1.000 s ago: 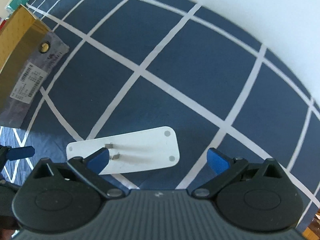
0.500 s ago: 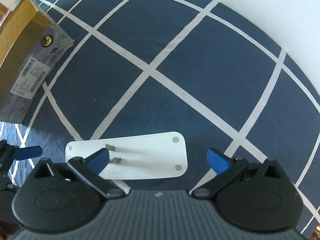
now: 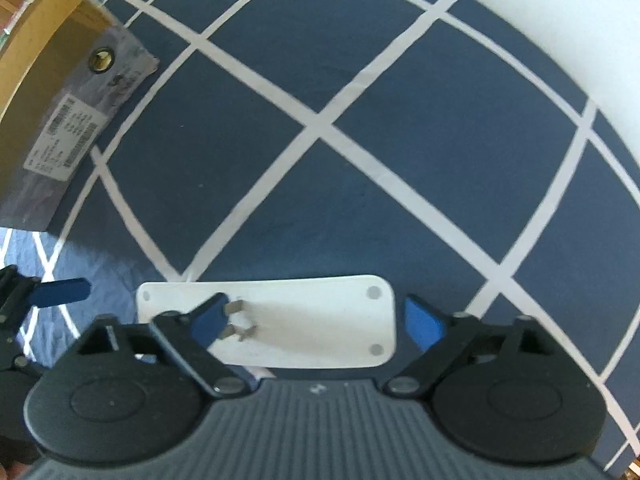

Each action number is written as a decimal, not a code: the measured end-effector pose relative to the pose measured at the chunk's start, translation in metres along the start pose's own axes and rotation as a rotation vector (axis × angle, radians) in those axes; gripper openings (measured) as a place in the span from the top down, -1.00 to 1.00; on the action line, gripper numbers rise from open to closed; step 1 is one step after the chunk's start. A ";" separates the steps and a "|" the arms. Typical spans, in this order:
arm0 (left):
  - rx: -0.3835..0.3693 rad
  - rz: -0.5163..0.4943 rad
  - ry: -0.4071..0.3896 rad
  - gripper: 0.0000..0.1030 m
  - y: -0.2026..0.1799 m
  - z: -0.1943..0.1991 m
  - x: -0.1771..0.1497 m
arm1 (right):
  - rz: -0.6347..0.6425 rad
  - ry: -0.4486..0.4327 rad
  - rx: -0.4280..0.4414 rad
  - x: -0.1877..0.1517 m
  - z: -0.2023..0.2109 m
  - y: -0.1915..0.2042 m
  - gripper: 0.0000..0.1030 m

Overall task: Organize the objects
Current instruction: 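Lower the right gripper and close it on the white plug adapter, then lift the white plug adapter with the right gripper and carry it toward the box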

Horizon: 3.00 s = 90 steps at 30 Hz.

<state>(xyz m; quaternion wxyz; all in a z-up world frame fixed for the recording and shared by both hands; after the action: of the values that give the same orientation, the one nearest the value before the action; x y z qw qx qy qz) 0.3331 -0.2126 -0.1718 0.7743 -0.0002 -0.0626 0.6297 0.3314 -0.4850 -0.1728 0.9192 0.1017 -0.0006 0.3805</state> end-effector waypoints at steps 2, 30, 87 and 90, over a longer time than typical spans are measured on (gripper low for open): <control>-0.005 0.002 -0.001 -1.00 0.001 -0.001 0.000 | -0.007 -0.005 -0.013 -0.001 0.000 0.002 -0.69; -0.120 0.037 -0.004 -1.00 0.003 -0.005 -0.012 | -0.302 -0.026 -0.027 -0.049 0.000 0.016 -0.69; -0.132 -0.053 -0.167 -0.57 0.038 0.119 -0.094 | -0.353 -0.275 -0.043 -0.129 0.102 0.122 -0.68; -0.130 -0.053 -0.183 -0.57 0.055 0.126 -0.094 | -0.345 -0.293 -0.043 -0.125 0.105 0.141 -0.68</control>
<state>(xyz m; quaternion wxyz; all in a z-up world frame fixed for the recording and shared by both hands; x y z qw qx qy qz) 0.2483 -0.3024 -0.0605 0.7800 0.0087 -0.1736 0.6012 0.1522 -0.4951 -0.0534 0.9627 0.1350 -0.1245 0.1989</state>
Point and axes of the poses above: each gripper's, at about its wrist camera, not at the fingertips, and z roughly against the way its jaws point, y to its left, x to its top, the point moved 1 cm from there along -z, roughly the way its jaws point, and after that the axes turned 2 degrees about z, right-handed, at the moved point
